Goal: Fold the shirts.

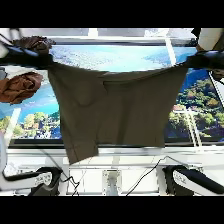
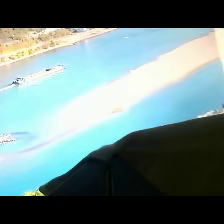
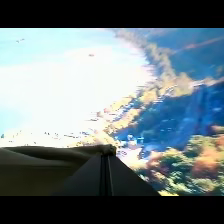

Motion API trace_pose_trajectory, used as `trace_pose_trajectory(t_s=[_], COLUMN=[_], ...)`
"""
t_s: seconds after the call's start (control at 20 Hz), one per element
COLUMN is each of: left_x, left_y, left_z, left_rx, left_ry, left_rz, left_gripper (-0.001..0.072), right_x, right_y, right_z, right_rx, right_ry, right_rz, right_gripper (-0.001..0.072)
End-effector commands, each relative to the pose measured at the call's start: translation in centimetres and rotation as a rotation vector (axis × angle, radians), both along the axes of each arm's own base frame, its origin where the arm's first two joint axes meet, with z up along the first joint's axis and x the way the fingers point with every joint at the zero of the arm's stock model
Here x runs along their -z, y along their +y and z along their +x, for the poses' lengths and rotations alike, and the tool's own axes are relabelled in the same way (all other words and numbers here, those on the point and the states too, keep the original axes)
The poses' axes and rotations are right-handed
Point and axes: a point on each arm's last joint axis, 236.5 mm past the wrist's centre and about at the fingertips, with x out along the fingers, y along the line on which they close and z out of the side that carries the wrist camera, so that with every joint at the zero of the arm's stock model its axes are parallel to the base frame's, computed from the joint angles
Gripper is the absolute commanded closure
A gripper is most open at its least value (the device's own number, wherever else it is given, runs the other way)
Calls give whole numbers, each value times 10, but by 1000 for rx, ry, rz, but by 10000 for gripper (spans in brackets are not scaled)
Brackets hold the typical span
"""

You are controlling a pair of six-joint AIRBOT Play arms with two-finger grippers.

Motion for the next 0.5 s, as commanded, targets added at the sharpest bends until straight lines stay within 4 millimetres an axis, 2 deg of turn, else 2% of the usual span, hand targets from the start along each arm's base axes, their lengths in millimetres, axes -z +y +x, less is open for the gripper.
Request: trace_pose_trajectory(t_s=[0.0, 0.1, 0.2, 0.35, 0.45], left_x=[108, 147, 166, 172, 176], left_y=[17, 20, 21, 20, 18], left_z=[68, 90, 111, 130, 126], left_rx=[-91, -114, -133, -144, -138], left_ry=[44, 64, 58, 45, 68], left_rz=[4, -1, -13, -31, -37], left_gripper=[701, 701, 701, 701, 701], right_x=[99, 125, 136, 157, 181], right_y=[-28, -42, -49, -45, -40], right_z=[59, 78, 98, 113, 110], right_rx=[90, 126, 142, 165, 162], right_ry=[77, 69, 15, 1, 64], right_rz=[170, 195, 195, 262, 278], right_gripper=[689, 689, 689, 689, 689])
